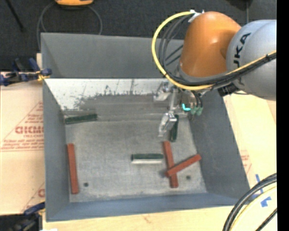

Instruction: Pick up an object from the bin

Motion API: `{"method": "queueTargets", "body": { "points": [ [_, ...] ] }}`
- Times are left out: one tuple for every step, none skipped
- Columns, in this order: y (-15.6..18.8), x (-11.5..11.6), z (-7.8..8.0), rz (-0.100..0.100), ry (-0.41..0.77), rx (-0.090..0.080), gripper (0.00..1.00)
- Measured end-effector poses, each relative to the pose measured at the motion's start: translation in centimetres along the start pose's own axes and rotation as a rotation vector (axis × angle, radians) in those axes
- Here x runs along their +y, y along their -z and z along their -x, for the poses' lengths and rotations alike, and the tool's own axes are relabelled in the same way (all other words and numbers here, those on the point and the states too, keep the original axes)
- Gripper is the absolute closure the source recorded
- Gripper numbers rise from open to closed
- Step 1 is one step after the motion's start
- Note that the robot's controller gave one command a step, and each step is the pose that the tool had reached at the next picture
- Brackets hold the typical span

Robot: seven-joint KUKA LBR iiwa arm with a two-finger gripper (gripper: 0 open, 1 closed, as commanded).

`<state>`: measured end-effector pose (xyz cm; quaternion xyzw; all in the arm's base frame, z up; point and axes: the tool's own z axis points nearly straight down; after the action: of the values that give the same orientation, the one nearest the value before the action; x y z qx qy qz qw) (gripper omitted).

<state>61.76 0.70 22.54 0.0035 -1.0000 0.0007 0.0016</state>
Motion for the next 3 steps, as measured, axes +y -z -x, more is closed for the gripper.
{"method": "queueTargets", "body": {
  "points": [
    [0.5, 0.0, 0.1, 0.0, 0.0, -0.008, 0.0],
    [-3.6, 0.0, -2.0, 0.0, 0.001, -0.015, 0.0],
    [-13.5, -1.9, -6.7, 0.001, -0.023, -0.006, 1.0]
  ]
}}
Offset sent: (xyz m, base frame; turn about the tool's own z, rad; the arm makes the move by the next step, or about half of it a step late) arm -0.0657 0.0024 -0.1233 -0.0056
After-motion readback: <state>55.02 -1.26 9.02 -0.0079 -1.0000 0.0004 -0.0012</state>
